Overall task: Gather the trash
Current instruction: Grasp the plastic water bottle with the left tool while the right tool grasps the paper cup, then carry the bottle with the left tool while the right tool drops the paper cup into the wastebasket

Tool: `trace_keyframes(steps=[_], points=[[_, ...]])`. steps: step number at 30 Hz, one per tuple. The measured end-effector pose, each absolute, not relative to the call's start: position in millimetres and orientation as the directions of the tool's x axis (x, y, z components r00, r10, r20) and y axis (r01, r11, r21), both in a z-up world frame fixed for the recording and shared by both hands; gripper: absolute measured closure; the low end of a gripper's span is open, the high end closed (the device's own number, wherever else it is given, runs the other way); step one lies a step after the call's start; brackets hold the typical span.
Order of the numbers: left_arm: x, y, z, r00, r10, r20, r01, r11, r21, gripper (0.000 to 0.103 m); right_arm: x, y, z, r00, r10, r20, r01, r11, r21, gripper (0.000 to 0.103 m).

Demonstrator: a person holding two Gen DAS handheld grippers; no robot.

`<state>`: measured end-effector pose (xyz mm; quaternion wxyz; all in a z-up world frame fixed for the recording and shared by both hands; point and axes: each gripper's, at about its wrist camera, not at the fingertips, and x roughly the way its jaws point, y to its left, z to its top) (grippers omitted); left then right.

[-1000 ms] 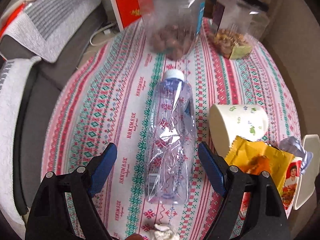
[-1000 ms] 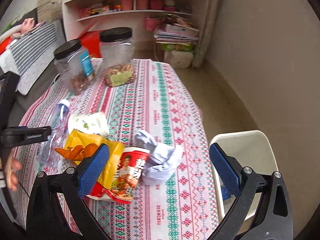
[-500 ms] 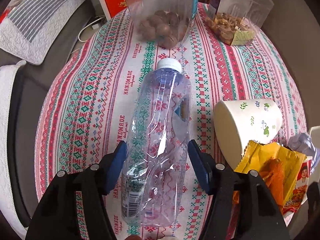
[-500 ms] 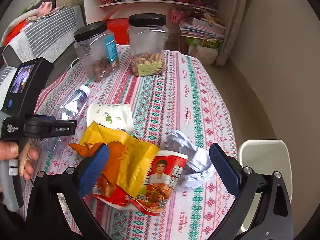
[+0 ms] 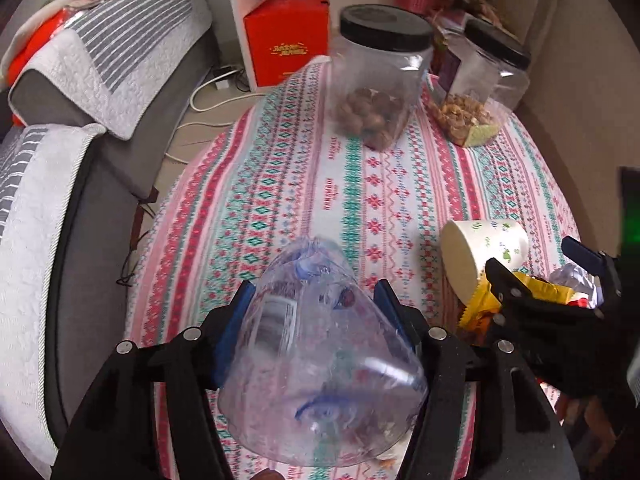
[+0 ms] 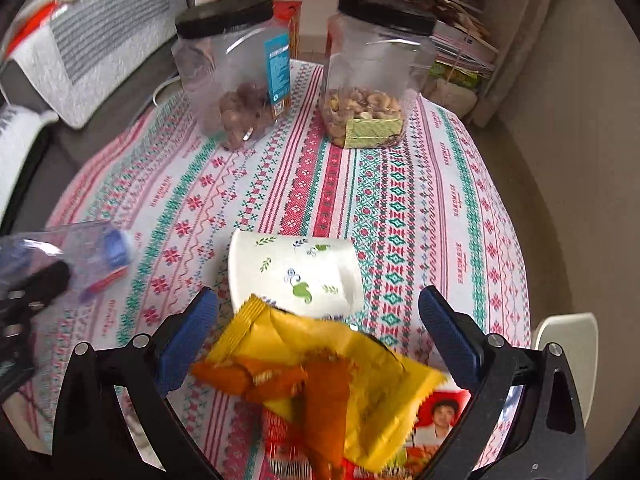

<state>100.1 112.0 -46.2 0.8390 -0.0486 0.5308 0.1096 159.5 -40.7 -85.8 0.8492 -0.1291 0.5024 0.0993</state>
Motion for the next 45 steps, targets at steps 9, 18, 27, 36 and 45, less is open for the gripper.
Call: trace_keyframes(steps=[9,18,27,36,45], points=[[96.5,113.5,-38.4,0.431,0.112,-0.895,-0.229,0.973,0.012,0.044,182.5,-32.4,-114.3,0.325,0.135,-0.936,-0.335,0.942,0.019,0.007],[91.2,115.8,-31.6,0.464,0.107,-0.880,-0.230,0.973,-0.004,0.045,171.0,-39.2,-77.3,0.442,0.236,-0.866,-0.344,0.936,0.080,0.023],[90.4,115.4,-21.2,0.498,0.112,-0.860,-0.246,0.969,-0.017,0.045,135.1,-52.9,-28.1,0.558,0.282,-0.781,-0.350,0.933,0.087,0.023],[88.9,101.7,-17.2,0.532,0.120,-0.838,-0.235,0.972,-0.009,0.045,120.6,-74.1,-14.6,0.632,0.256,-0.731,-0.318,0.947,0.057,0.023],[83.9,86.2,-15.4,0.570,0.119,-0.813,-0.229,0.973,-0.018,0.045,106.0,-95.9,-10.5,0.671,0.211,-0.711,-0.285,0.958,0.016,0.023]])
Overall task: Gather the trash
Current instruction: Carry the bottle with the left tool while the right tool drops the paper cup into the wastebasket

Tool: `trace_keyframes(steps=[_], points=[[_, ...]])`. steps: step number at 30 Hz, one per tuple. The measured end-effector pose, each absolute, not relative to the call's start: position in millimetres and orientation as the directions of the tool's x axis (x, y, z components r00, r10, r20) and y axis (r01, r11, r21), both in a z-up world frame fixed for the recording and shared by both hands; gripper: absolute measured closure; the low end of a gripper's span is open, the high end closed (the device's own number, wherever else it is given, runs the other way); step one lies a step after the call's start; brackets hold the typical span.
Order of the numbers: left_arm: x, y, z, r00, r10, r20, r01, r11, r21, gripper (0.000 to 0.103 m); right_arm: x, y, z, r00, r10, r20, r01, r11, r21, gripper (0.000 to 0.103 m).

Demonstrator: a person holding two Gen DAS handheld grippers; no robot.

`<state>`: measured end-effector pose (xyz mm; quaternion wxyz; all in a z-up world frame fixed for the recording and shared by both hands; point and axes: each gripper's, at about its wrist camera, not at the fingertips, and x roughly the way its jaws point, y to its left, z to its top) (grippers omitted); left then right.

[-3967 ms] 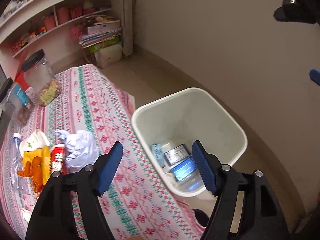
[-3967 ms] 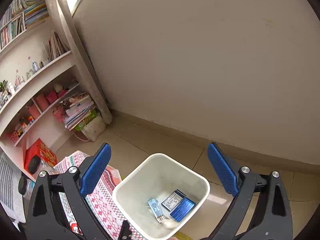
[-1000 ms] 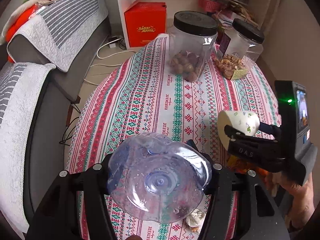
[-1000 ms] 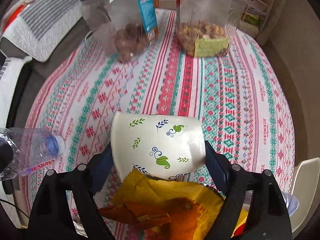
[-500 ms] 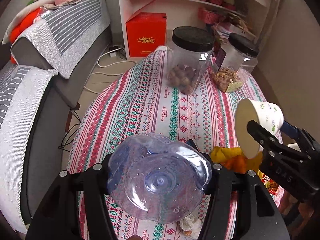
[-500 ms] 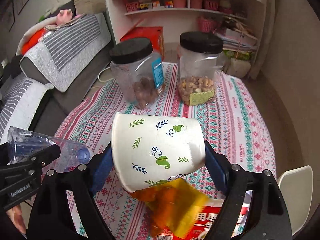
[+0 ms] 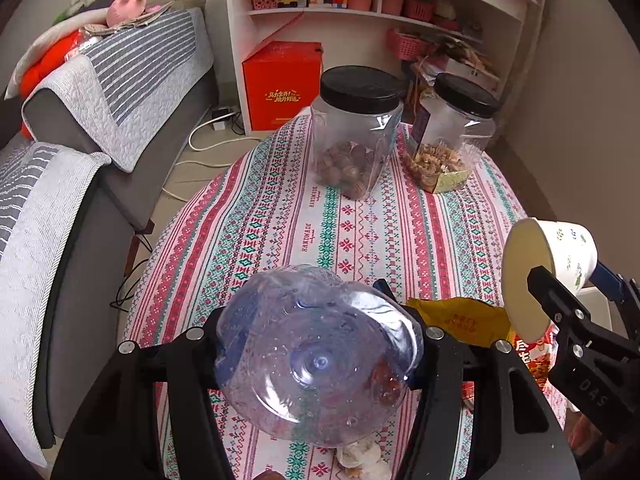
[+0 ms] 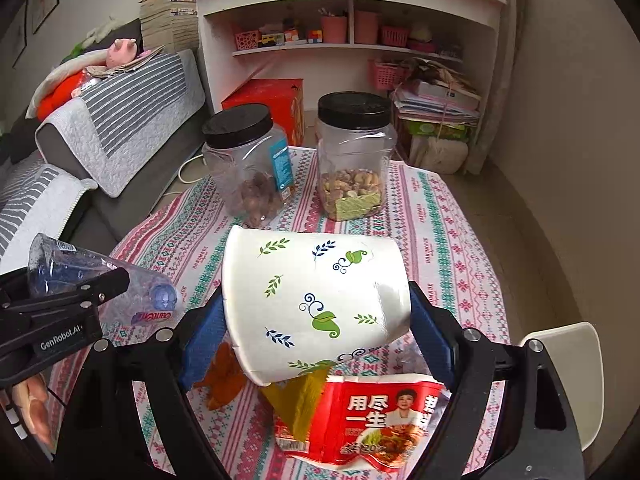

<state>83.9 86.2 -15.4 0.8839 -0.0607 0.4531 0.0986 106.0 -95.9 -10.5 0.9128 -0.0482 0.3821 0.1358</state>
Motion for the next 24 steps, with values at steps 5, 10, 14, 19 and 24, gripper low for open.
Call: trace_keyframes(steps=[5,10,14,19,24], points=[[82.8,73.6,-15.8,0.579,0.103,-0.809,-0.209,0.978,-0.025,0.045,100.6,-110.1,-9.0,0.680,0.188,-0.708,-0.261,0.965,0.006,0.023],[82.7,60.5,-16.5,0.588,0.093,-0.804,-0.191,0.981,-0.027,0.045,97.6,-124.5,-6.3,0.689,0.173,-0.704,-0.240,0.971,0.004,0.023],[83.4,49.1,-17.7,0.592,0.081,-0.802,-0.174,0.984,-0.029,0.045,94.0,-138.2,-4.5,0.696,0.158,-0.701,-0.221,0.975,0.000,0.023],[84.3,34.4,-18.0,0.601,0.064,-0.797,-0.149,0.988,-0.033,0.045,90.1,-157.7,-2.7,0.701,0.131,-0.701,-0.189,0.982,-0.005,0.022],[86.0,18.4,-19.4,0.611,0.043,-0.790,-0.121,0.992,-0.039,0.045,84.8,-182.7,-1.7,0.711,0.096,-0.697,-0.146,0.989,-0.012,0.022]])
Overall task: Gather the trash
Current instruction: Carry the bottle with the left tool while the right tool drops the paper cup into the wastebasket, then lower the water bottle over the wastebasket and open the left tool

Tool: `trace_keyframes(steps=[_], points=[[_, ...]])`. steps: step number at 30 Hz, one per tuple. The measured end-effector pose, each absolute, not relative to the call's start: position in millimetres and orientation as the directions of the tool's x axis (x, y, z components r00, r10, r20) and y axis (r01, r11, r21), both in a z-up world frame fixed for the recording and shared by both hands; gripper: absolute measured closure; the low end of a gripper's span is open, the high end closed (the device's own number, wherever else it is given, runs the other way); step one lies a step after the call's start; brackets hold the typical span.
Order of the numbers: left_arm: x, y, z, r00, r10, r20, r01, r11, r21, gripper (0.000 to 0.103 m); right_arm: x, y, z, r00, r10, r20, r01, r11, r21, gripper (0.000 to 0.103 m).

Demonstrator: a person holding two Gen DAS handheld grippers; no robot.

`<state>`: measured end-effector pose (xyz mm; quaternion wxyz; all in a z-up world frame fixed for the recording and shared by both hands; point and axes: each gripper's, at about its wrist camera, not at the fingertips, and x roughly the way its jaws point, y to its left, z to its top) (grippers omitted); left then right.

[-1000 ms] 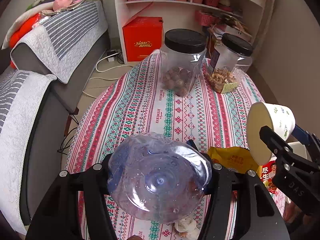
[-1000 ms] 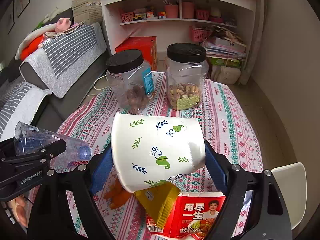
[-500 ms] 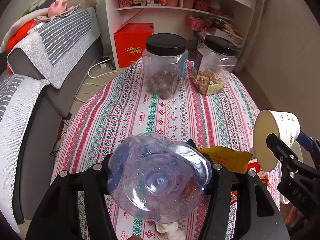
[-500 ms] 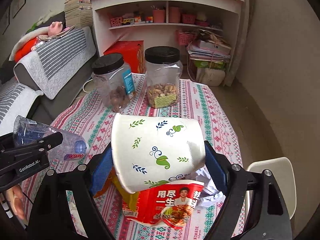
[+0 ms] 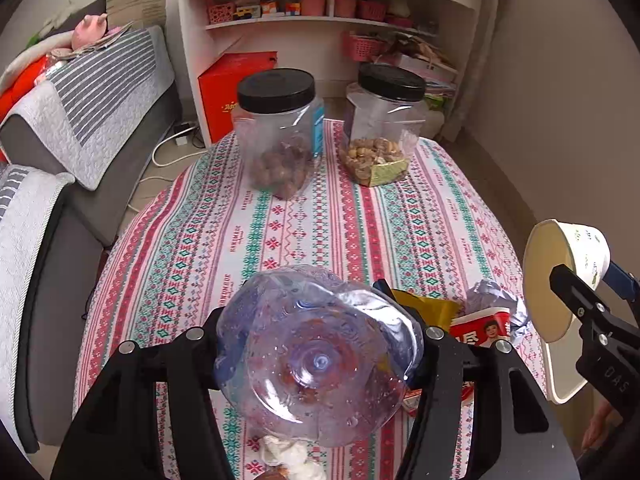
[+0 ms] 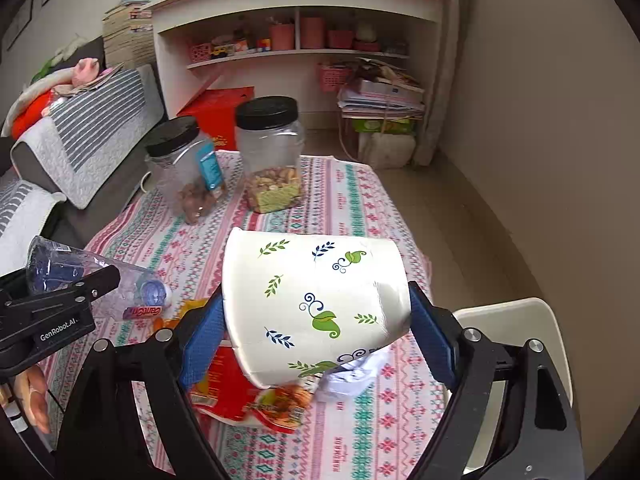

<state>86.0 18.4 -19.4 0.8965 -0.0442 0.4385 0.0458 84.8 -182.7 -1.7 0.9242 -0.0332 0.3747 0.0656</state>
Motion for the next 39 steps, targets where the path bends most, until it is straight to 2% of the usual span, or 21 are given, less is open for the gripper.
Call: trace_keyframes(steps=[15,19,26,31,34,36,39], points=[[81.8,-59.7,-20.9,0.646,-0.013,-0.763,0.006,1.000,-0.013,0.045,68.6,-289.3,-0.3,0.705,-0.089,-0.704,0.087,0.995,-0.039,0.022],[80.3,-85.2,-18.4,0.647,-0.060,-0.760,0.020,0.998,-0.062,0.045,65.6,-323.0,-0.5,0.684,-0.143,-0.715,0.175,0.984,-0.029,0.022],[77.9,-139.2,-2.3,0.668,-0.123,-0.734,0.099,0.992,-0.077,0.045,57.0,-368.2,4.8,0.661,-0.222,-0.716,0.286,0.958,-0.033,0.022],[78.9,-176.9,0.4,0.635,-0.226,-0.739,0.164,0.974,-0.157,0.045,51.2,-392.6,-1.0,0.622,-0.252,-0.742,0.329,0.943,-0.045,0.022],[74.5,-204.6,3.2,0.636,-0.261,-0.726,0.203,0.965,-0.168,0.045,48.1,-407.4,-5.6,0.594,-0.253,-0.764,0.354,0.935,-0.035,0.020],[72.2,-218.2,6.3,0.643,-0.272,-0.716,0.224,0.961,-0.163,0.045,45.5,-415.9,-7.2,0.582,-0.261,-0.770,0.381,0.924,-0.026,0.014],[70.0,-235.2,9.0,0.637,-0.296,-0.712,0.246,0.953,-0.176,0.046,40.5,-431.6,-6.5,0.577,-0.261,-0.774,0.415,0.910,0.003,0.013]])
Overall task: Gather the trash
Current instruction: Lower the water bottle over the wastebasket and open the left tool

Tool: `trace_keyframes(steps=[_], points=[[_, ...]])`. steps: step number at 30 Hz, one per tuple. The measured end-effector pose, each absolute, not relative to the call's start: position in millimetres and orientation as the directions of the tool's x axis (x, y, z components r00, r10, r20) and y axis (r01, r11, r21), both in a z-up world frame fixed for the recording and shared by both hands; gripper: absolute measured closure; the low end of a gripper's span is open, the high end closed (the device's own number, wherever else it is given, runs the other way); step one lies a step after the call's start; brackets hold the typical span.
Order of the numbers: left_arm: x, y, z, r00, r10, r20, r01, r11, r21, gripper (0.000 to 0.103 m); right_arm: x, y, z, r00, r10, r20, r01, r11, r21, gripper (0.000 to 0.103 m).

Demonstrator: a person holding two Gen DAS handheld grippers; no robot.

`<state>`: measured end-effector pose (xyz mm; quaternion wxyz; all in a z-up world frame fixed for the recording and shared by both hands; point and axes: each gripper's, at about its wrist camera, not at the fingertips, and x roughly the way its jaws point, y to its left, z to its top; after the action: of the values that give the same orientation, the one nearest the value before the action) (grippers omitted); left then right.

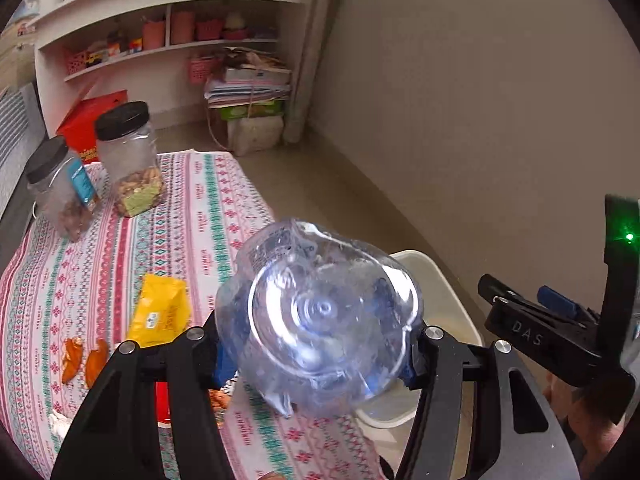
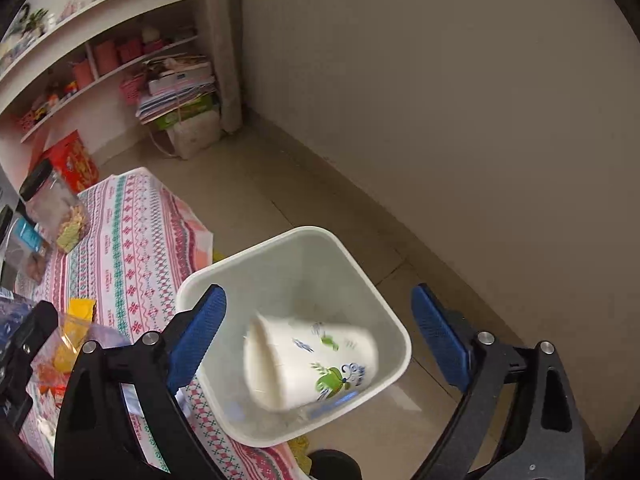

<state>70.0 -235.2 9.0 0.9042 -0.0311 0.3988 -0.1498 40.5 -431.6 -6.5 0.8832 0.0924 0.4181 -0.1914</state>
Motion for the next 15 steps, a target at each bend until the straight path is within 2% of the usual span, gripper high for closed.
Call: trace_keyframes(steps=[10,15], points=[[61.2,-230.4,43.5,0.746,-0.249,-0.618,0.218,0.968,-0.126,0.047,33.9,-452.2,-6.3,0.580,-0.223,-0.784,0.445,0.892,0.075,0.012],[69.7,-228.5,46.7,0.685,-0.335,-0.647,0.271,0.941,-0.200,0.047,33.4,-446.6,1.8,0.602,-0.247,-0.760,0.441,0.896,0.058,0.012]])
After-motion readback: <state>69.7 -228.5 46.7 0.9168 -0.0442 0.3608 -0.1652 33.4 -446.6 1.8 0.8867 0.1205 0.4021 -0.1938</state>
